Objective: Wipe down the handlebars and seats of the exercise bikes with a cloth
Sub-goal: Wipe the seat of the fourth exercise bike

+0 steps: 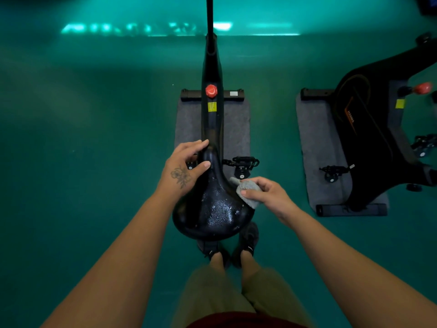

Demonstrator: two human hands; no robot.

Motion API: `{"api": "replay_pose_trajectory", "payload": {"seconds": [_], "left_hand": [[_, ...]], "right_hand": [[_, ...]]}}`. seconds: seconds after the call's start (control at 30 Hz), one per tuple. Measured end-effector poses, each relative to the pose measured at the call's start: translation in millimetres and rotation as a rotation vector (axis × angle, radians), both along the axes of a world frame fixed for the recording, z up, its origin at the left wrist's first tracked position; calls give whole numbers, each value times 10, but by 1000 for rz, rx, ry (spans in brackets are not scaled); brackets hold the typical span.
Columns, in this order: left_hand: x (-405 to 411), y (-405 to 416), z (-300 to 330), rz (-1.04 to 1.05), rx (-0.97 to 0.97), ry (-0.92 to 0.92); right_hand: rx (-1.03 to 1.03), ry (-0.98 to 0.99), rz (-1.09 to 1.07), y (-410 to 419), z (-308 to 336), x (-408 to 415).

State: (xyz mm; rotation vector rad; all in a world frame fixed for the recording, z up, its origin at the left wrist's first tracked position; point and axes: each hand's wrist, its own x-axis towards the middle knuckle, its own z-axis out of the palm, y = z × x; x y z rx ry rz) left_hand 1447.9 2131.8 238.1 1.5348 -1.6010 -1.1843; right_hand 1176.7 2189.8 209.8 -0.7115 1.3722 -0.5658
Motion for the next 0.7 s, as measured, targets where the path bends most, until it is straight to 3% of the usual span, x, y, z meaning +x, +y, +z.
{"api": "replay_pose_trajectory", "payload": {"seconds": [0.27, 0.7], "left_hand": [[1, 24, -45, 14, -20, 18], [291, 654, 145, -5, 92, 33]], "right_hand": [[-40, -6, -169, 524, 2, -113], [-355, 158, -56, 586, 55, -204]]}}
